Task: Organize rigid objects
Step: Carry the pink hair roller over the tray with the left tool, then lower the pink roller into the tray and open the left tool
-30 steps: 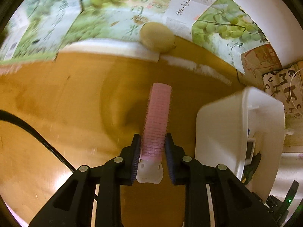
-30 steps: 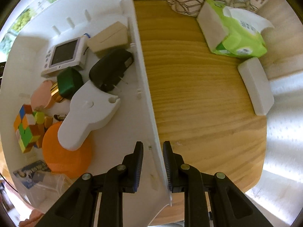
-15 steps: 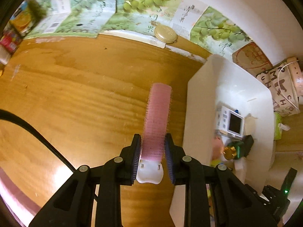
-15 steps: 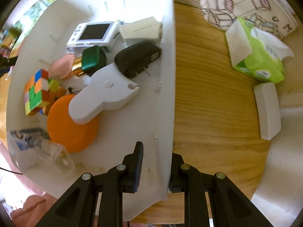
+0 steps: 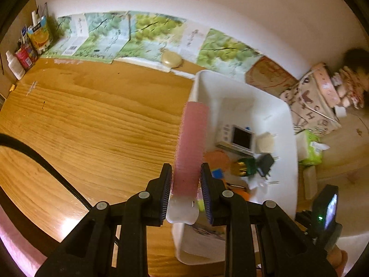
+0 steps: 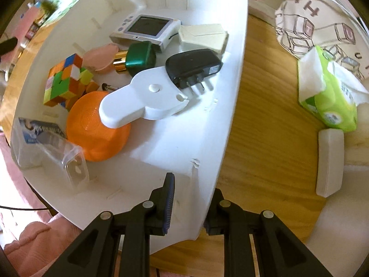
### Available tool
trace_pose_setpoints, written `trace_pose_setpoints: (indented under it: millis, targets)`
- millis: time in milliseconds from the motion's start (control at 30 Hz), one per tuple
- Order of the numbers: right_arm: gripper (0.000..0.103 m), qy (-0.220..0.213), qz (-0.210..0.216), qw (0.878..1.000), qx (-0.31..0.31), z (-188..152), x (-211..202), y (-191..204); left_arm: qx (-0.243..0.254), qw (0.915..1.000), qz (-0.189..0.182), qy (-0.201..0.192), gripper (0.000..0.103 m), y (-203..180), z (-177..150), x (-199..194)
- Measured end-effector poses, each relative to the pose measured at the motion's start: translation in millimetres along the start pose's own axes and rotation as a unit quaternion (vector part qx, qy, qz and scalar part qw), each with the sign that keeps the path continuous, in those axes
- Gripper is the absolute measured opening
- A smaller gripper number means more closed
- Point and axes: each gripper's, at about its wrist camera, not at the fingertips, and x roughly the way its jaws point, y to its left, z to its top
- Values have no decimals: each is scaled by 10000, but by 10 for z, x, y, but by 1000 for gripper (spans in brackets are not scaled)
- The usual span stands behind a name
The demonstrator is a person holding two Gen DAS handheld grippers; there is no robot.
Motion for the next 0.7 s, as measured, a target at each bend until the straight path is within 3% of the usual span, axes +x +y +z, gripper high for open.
trace_pose_setpoints:
  millis: [200, 500, 700]
  targets:
    - [21, -78, 40, 9998, -175, -8, 38, 24, 325, 9989, -287, -190, 27, -317, -118, -118]
    - [21, -112, 70, 9994, -305, 42, 61, 35, 855, 9929, -801, -180, 27, -778, -297, -63]
    - [13, -90, 61, 9997, -199, 14, 98, 1, 1184, 9879, -997, -45, 29, -1001, -335, 7]
